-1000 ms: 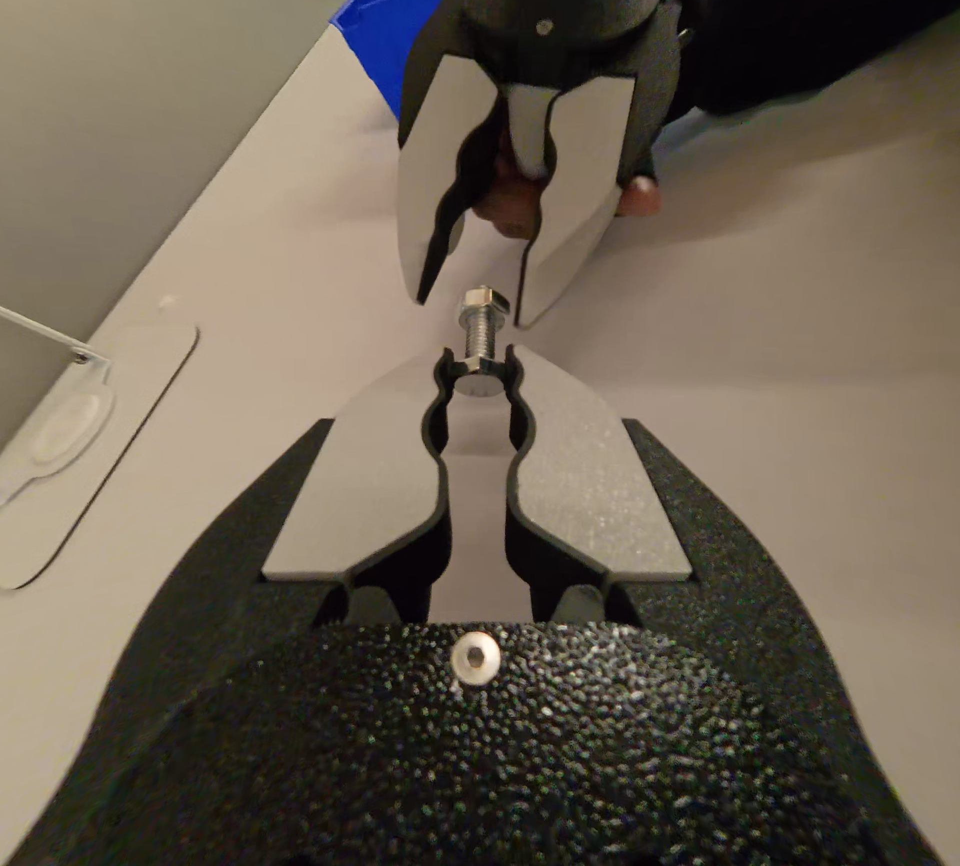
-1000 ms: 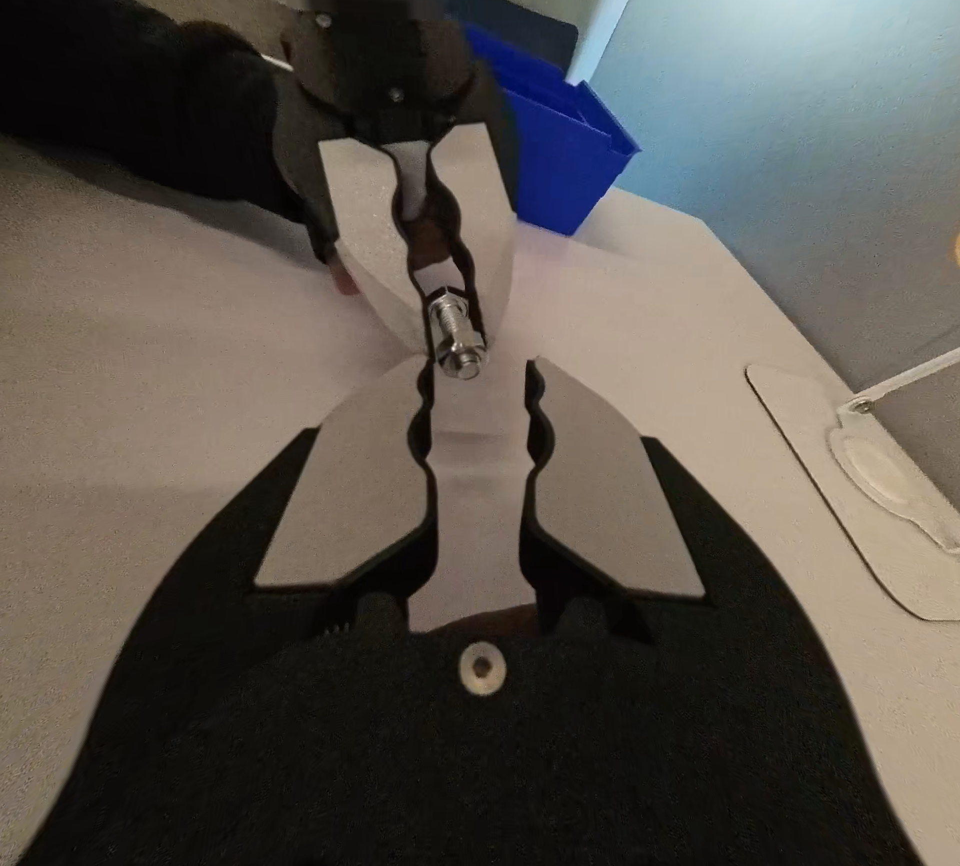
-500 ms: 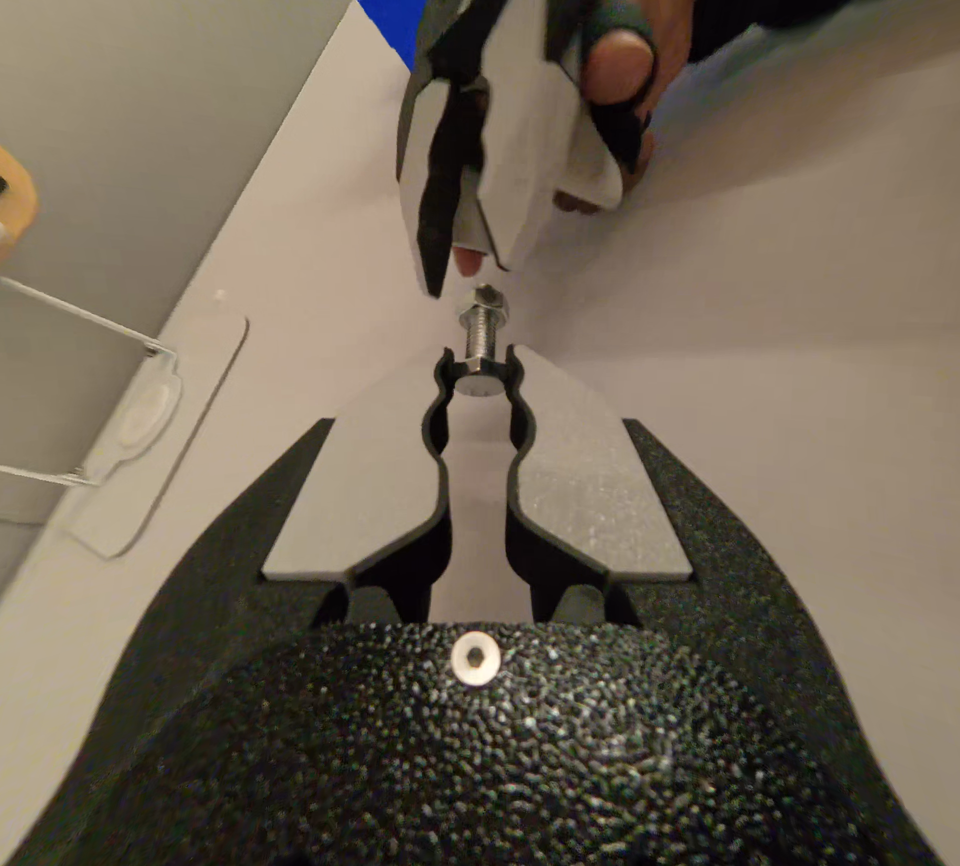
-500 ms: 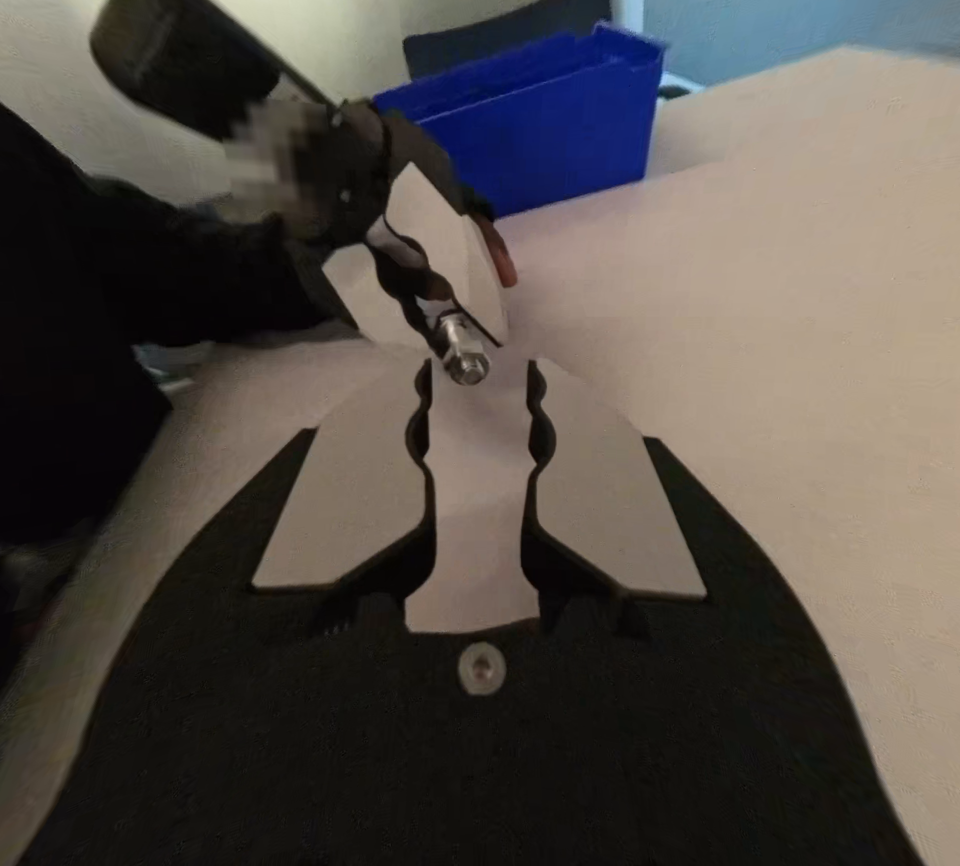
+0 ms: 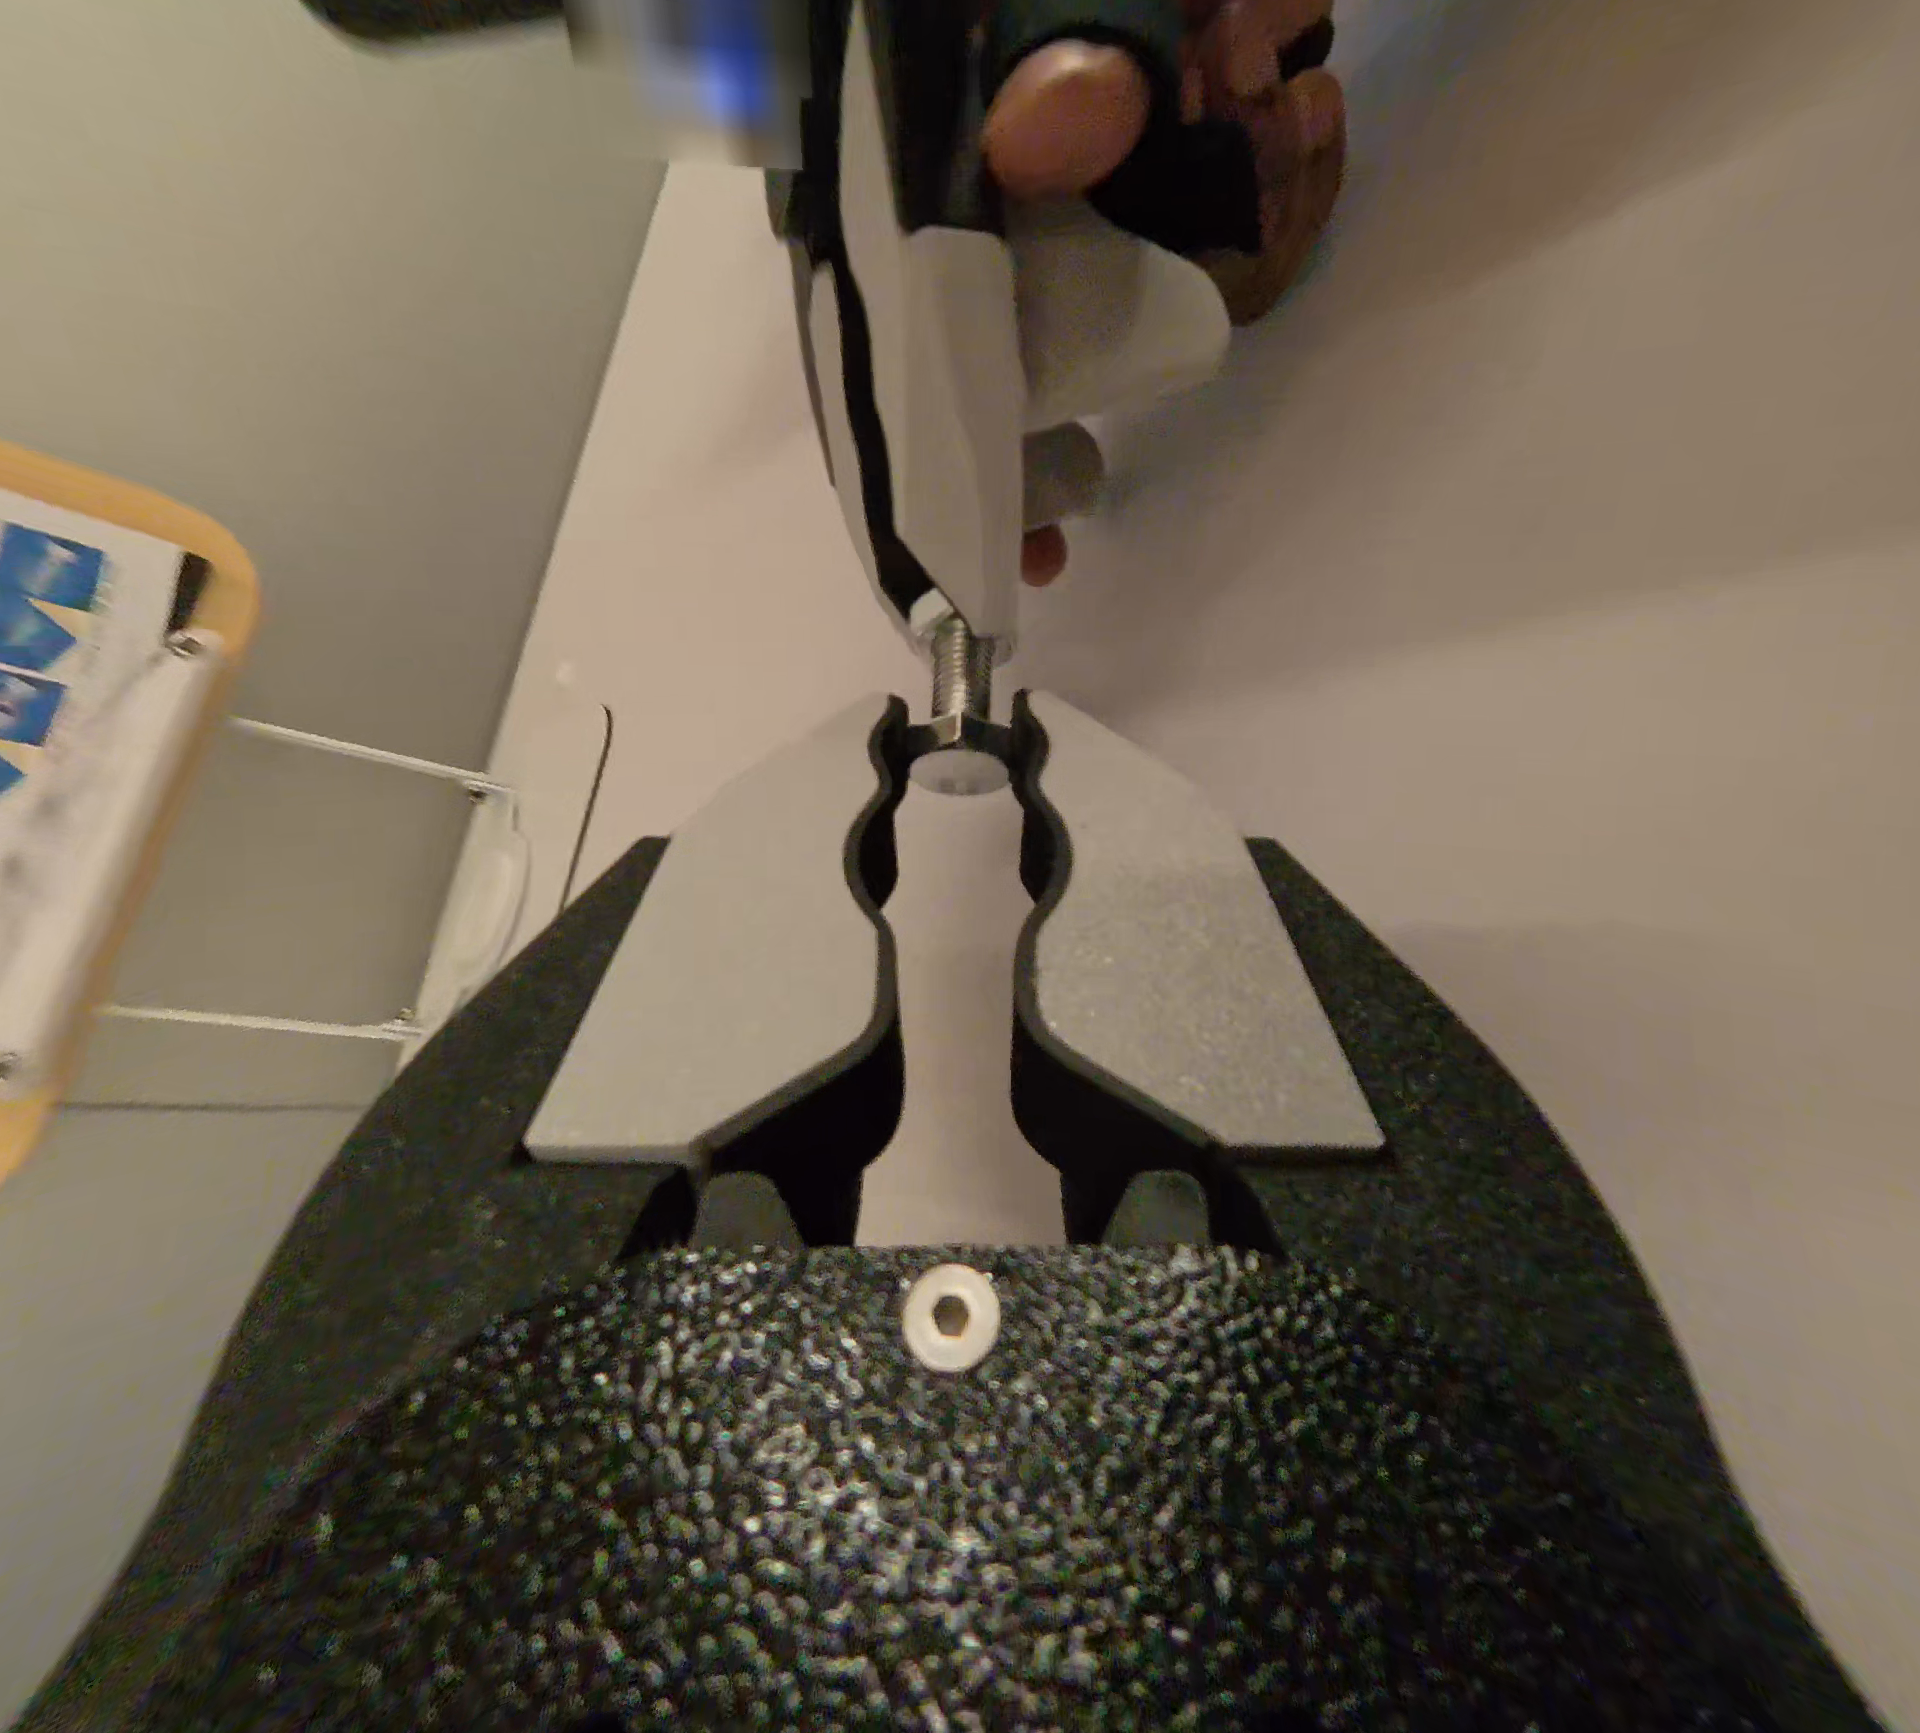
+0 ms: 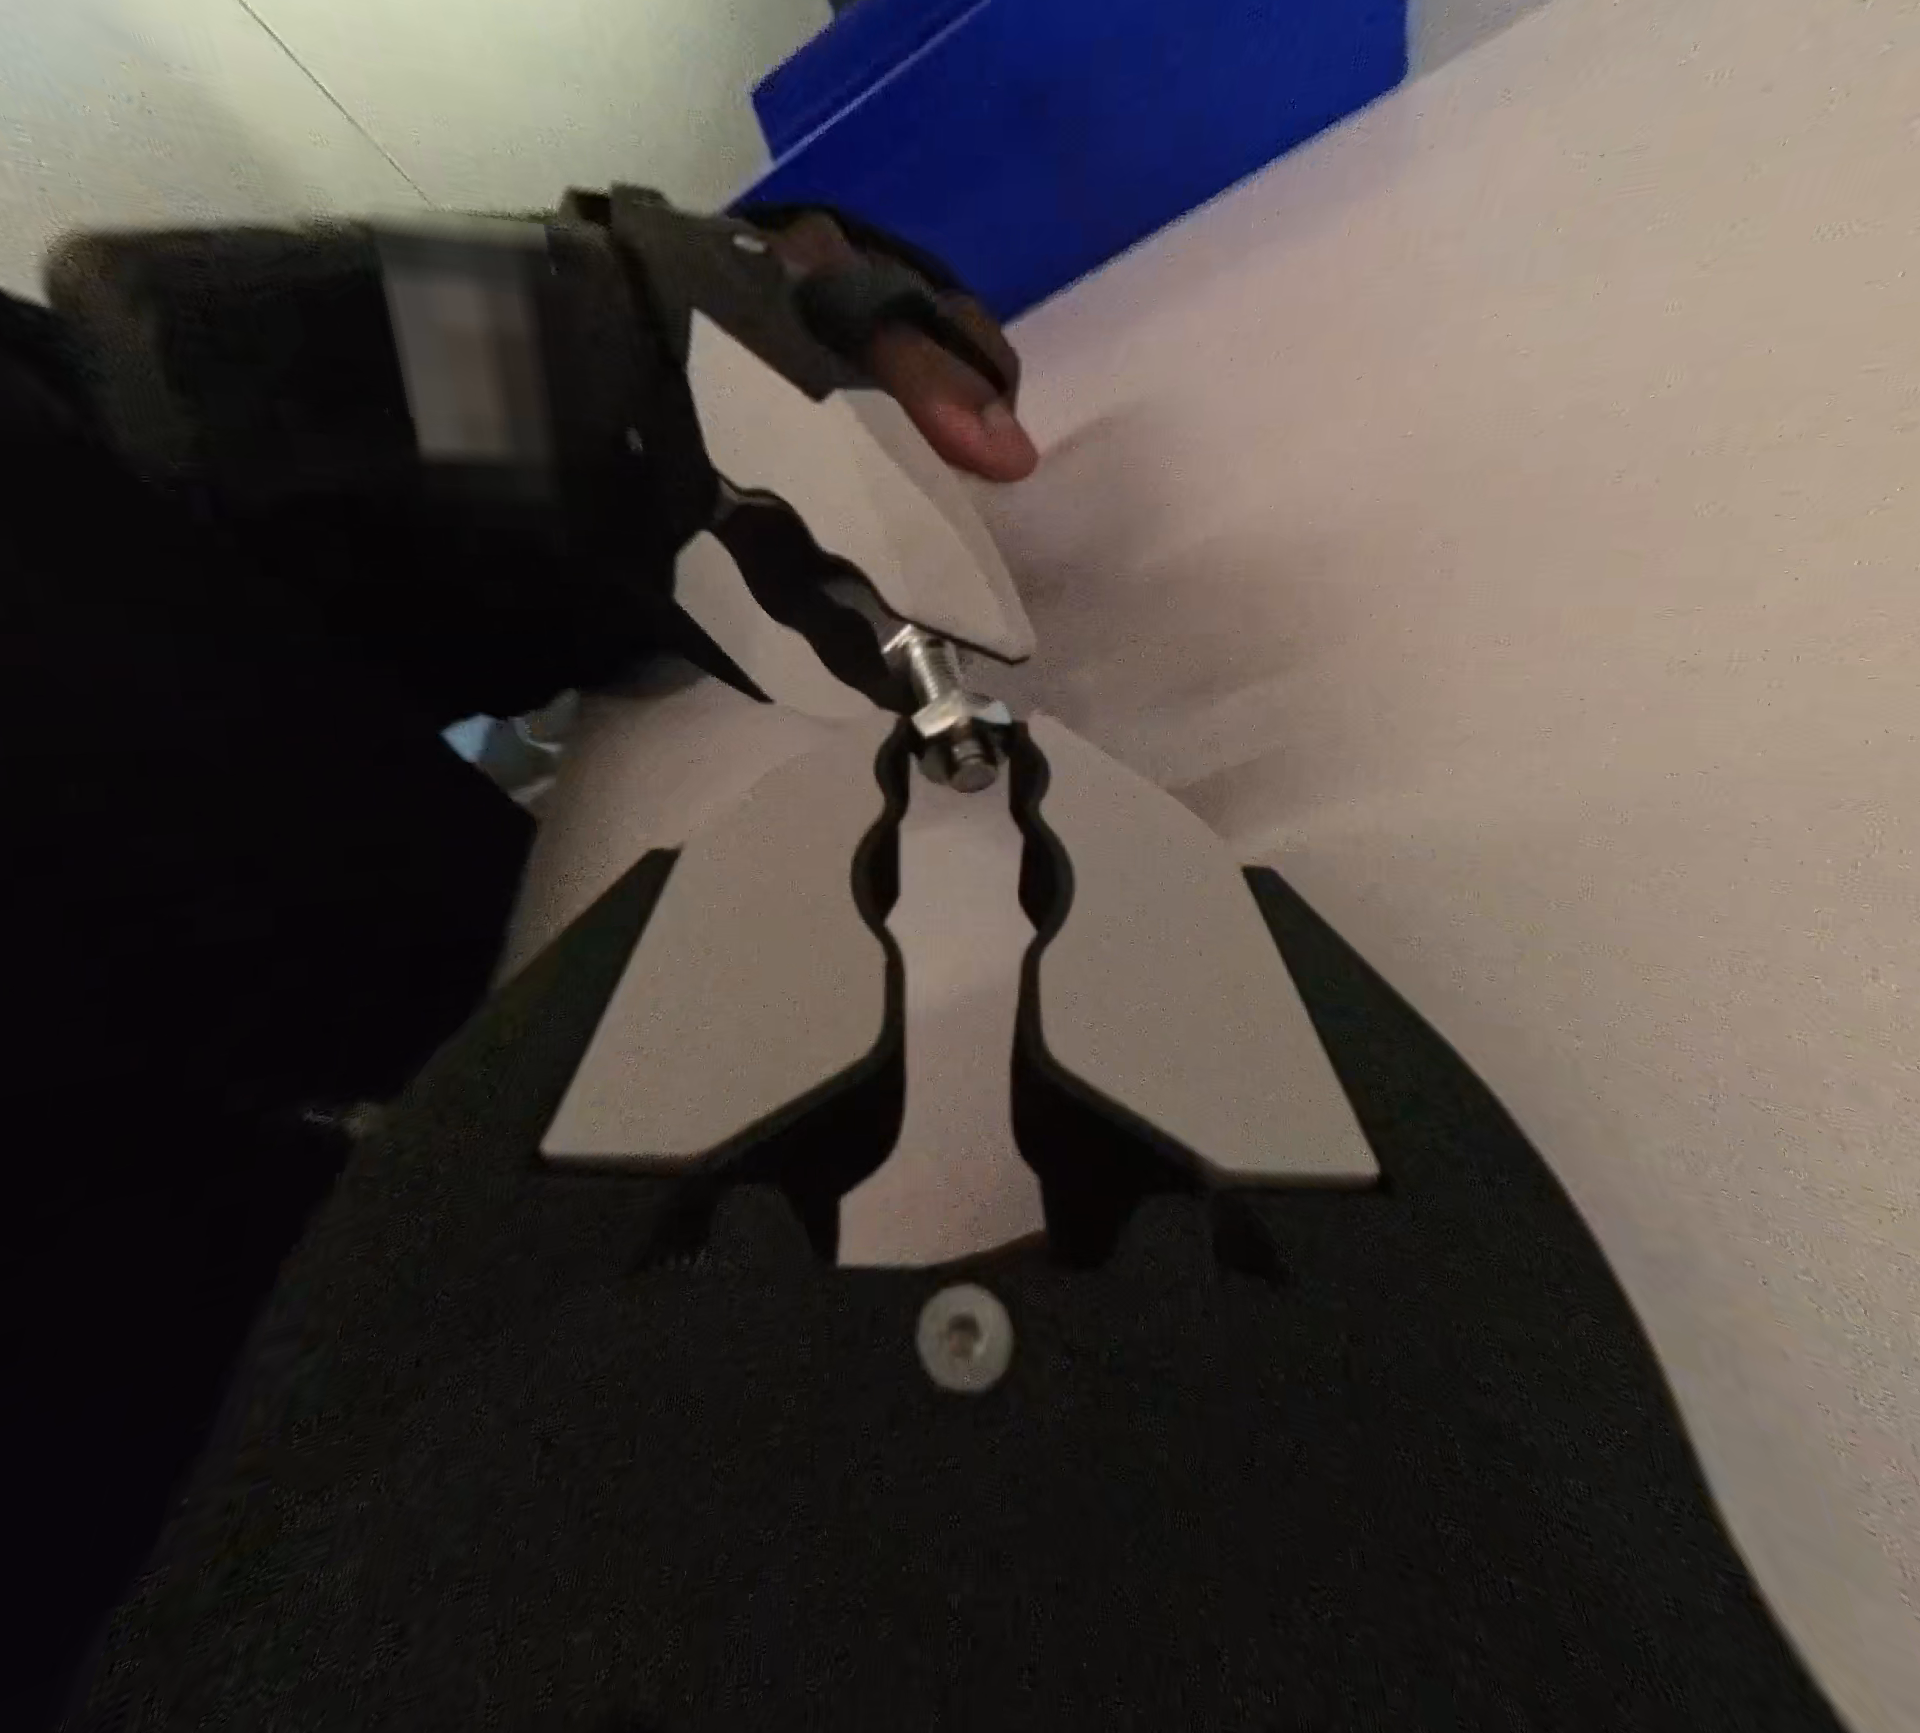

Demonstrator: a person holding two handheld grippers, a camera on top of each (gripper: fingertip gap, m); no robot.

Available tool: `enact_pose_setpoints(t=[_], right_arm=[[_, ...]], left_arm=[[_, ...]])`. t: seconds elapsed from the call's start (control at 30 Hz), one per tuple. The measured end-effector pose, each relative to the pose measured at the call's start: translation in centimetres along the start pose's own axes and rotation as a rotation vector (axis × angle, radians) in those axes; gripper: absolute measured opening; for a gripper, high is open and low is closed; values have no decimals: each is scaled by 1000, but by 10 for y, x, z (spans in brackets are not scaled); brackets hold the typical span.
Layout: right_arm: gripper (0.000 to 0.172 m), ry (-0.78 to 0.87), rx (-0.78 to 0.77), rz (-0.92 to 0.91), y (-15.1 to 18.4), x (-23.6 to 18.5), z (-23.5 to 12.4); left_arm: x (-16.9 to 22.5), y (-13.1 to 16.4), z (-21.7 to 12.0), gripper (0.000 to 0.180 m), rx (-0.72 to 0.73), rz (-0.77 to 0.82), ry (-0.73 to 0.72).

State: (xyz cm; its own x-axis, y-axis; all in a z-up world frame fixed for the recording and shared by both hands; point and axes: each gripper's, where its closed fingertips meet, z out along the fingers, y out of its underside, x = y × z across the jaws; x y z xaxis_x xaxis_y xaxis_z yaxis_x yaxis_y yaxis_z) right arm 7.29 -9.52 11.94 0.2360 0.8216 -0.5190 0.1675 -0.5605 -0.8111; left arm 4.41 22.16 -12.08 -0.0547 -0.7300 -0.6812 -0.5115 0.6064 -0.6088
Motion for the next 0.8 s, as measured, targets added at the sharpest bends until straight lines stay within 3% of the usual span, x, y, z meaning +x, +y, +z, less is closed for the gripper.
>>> enact_pose_setpoints(t=[0.1, 0.3, 0.37, 0.43, 0.5, 0.67, 0.73, 0.8], right_arm=[[18, -106, 52, 117, -6, -4, -4], [37, 65, 68, -290, -13, -1, -9], [33, 88, 73, -401, -13, -8, -8], [19, 112, 62, -456, -12, -11, -4], [19, 127, 36, -425, -9, -7, -2], [18, 23, 39, -63, -6, 1, 0], [18, 28, 50, -17, -8, 4, -1], [18, 67, 67, -44, -14, 6, -5]], left_arm=[[-4, -8, -3, 18, 43, -48, -3], [-9, -11, -8, 18, 118, -285, 76], [-7, -15, -9, 18, 143, -317, 108], [-3, -17, -8, 18, 152, -334, 136], [-2, -13, -6, 18, 120, -286, 115], [-3, -3, -1, 18, 38, -101, 20], [-4, 0, 2, 19, 22, -101, 14], [-7, 3, 2, 31, 18, -130, -1]])
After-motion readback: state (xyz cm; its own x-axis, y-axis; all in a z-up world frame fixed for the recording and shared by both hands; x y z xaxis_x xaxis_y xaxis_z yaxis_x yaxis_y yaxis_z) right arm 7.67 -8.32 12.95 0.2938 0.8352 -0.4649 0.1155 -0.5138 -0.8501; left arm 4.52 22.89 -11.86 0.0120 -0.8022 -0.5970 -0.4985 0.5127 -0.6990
